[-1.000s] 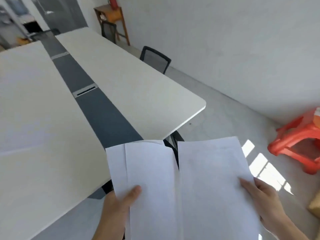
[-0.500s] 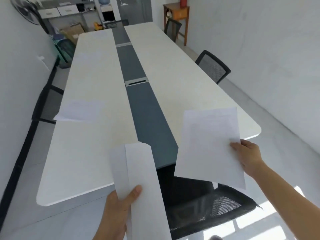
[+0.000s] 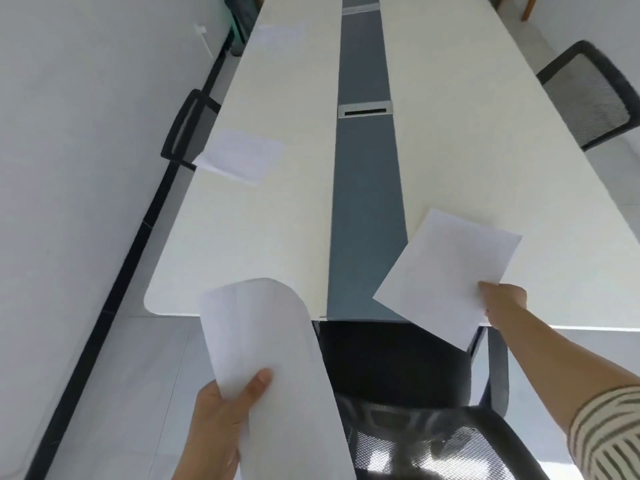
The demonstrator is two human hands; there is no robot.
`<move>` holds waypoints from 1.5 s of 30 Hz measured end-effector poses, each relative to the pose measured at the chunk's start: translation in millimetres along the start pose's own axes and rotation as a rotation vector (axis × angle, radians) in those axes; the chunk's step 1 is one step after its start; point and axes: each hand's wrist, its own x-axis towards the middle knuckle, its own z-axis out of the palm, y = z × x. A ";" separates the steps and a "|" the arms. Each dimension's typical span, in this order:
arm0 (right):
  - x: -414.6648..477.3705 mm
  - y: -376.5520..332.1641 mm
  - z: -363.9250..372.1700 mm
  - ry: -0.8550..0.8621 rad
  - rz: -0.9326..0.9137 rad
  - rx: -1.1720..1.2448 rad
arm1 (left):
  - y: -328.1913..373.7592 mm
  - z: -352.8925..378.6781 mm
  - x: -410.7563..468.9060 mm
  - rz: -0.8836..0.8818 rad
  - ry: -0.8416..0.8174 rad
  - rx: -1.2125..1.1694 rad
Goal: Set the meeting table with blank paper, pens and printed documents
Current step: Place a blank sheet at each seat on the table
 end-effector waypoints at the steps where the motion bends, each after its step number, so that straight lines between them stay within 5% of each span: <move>1: 6.9 1.3 2.5 -0.013 0.013 -0.019 | 1.4 2.4 -2.7 -0.001 0.010 -0.015; 11: 6.8 0.7 -19.7 -0.111 -0.080 0.081 | 13.7 27.6 -6.4 -0.007 -0.053 -0.005; 21: -184.3 50.5 -101.5 -0.635 -0.160 0.170 | 38.2 84.9 -9.4 0.003 -0.616 0.095; 29: -217.3 103.6 -157.4 -0.920 -0.053 0.451 | 30.9 156.9 -61.2 0.006 -0.946 0.195; 33: -210.0 111.7 -212.9 -0.821 -0.159 0.568 | 12.6 202.7 -83.1 0.037 -0.914 0.254; 45: -130.2 183.5 -472.3 -0.125 -0.283 0.603 | -123.7 383.5 -205.9 0.024 -0.984 0.463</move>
